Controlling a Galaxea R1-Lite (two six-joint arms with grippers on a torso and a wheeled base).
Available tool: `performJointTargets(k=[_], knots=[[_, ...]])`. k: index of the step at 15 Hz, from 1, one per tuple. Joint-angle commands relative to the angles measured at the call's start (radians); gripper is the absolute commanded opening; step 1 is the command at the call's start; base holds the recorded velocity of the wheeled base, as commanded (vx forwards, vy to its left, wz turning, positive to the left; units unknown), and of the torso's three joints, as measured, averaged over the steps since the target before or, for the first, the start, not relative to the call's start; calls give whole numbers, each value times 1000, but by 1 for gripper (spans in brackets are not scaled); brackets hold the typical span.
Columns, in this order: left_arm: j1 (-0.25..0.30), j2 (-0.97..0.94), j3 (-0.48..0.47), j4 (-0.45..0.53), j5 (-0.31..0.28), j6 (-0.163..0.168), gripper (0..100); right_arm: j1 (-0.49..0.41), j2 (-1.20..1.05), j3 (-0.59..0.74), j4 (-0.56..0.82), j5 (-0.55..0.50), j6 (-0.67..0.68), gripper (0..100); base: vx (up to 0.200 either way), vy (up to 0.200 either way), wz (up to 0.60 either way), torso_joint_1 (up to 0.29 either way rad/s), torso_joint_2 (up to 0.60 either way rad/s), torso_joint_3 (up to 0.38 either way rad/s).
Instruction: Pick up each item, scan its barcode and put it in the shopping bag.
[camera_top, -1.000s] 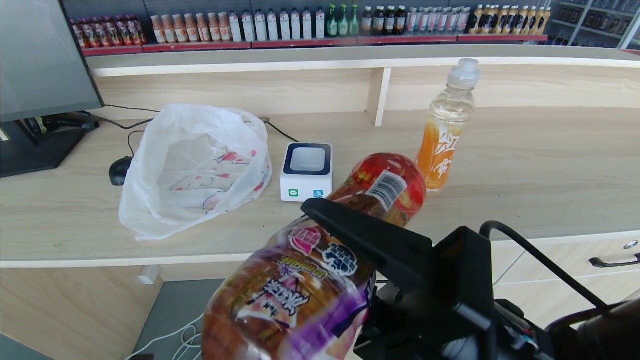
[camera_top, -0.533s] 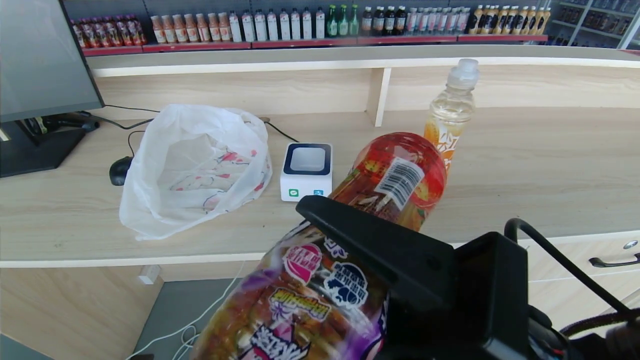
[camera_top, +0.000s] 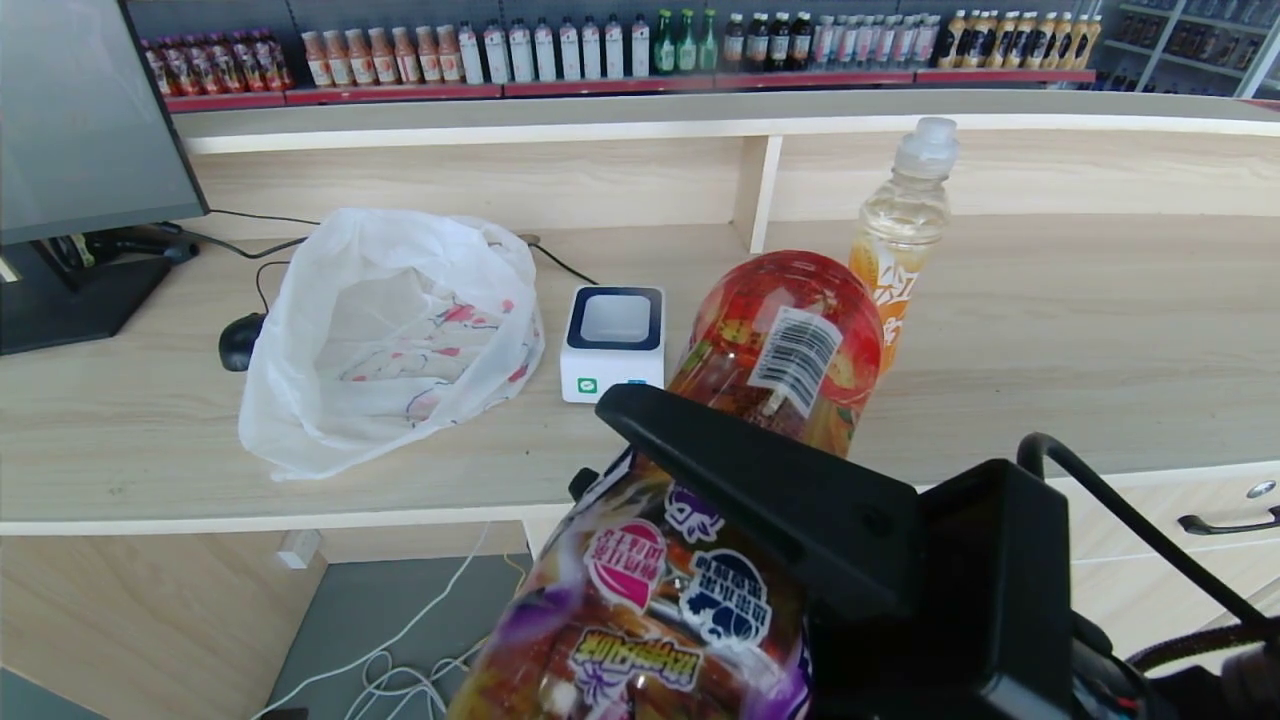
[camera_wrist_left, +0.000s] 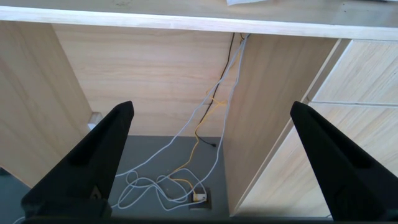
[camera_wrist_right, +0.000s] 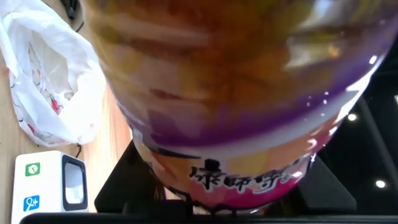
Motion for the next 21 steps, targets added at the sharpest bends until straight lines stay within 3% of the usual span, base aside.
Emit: performJointTargets(k=[1,6,10,17,21], knots=[[0,0,0,0,0,0,100,0,-1,-1,-1,-1,0,0,0,0,0,0,0,0],[0,0,0,0,0,0,100,0,4,-3,-1,-1,9,0,0,0,0,0,0,0],[0,0,0,0,0,0,100,0,30,-4,-1,-7,115,0,0,0,0,0,0,0],[0,0,0,0,0,0,100,-39,56,-21,-1,-120,595,0,0,0,0,0,0,0],[0,0,0,0,0,0,100,-62,52,-61,-1,-321,1084,0,0,0,0,0,0,0]])
